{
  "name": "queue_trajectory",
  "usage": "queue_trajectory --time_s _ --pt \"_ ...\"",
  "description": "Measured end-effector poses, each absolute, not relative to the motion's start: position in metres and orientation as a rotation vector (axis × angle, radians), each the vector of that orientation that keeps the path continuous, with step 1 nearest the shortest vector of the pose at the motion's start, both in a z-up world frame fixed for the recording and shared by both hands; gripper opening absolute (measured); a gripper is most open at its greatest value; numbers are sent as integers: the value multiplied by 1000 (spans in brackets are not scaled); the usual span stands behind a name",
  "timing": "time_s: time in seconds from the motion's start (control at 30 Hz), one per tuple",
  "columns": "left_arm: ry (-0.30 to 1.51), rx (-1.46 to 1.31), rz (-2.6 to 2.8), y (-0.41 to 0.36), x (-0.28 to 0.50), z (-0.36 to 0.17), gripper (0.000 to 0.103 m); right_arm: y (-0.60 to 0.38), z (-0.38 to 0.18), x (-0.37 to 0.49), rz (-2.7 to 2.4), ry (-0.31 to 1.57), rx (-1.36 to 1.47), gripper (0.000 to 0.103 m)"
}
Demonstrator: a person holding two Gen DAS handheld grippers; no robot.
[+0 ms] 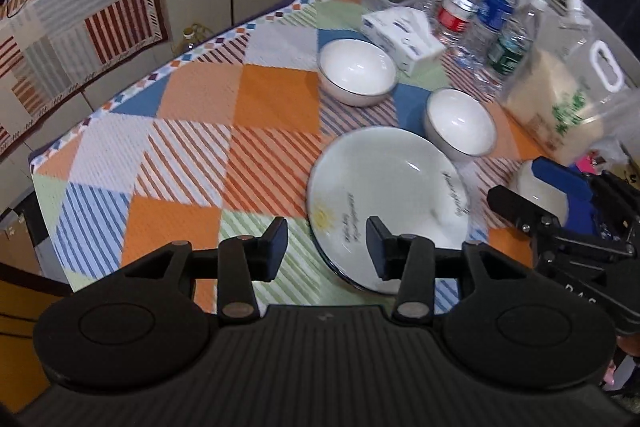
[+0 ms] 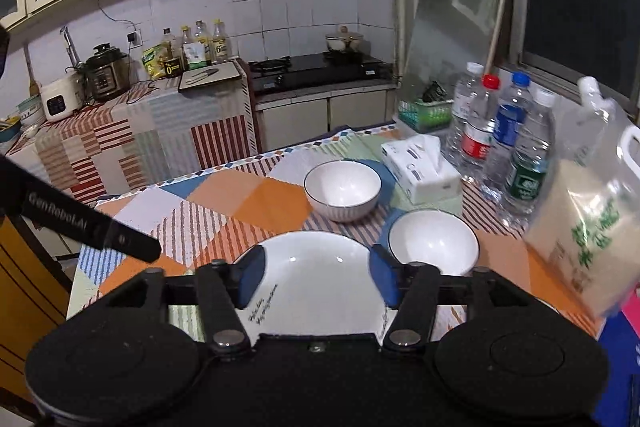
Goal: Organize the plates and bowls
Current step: 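Move both grippers to a white bowl and grip its rim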
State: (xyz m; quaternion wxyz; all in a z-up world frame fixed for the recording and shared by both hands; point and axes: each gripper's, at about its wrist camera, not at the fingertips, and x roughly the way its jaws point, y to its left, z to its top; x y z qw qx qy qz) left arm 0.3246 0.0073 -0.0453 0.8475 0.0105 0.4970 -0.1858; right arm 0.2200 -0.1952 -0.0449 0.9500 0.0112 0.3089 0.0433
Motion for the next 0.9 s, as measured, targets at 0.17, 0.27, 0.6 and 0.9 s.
queue_trajectory --time_s 0.17,0.27,0.6,0.9 --pt "1065 12 -398 7 365 -63 51 -197 -60 262 69 666 42 72" --pt "1054 -12 -413 7 394 -76 59 -196 -74 292 47 700 34 76" --pt "1032 -55 -460 -5 486 -118 71 -176 -130 381 24 766 -2 92" --pt "1067 -91 -493 -42 545 -161 77 -183 -165 437 -5 857 28 92"
